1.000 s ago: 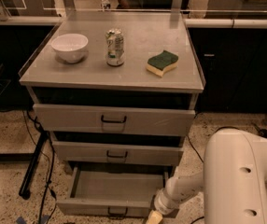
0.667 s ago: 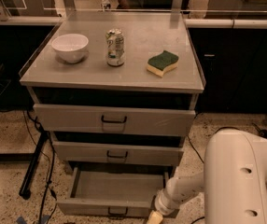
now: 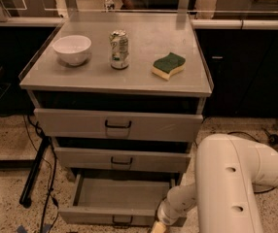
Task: Open bottom drawer
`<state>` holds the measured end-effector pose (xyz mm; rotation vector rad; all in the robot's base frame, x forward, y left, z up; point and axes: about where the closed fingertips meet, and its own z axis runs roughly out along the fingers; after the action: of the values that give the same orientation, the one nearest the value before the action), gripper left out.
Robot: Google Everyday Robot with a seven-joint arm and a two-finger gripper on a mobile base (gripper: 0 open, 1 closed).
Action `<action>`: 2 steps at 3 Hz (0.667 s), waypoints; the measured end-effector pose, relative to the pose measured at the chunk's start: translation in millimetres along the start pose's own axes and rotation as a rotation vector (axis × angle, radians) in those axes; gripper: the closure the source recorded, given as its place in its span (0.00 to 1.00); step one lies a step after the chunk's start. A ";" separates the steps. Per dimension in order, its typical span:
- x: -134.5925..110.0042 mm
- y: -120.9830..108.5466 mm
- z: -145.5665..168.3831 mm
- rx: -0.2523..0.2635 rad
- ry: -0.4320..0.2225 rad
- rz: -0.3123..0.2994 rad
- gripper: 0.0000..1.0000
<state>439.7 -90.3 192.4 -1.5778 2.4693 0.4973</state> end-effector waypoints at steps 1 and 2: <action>7.9 0.2 16.7 -0.012 0.022 0.003 0.00; 19.1 3.5 29.8 -0.024 0.038 0.014 0.00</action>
Offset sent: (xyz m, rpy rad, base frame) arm -0.0209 -0.0102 -0.0509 -0.0375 0.0624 -0.0044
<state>427.3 -94.3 159.3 -1.5950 2.5130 0.5058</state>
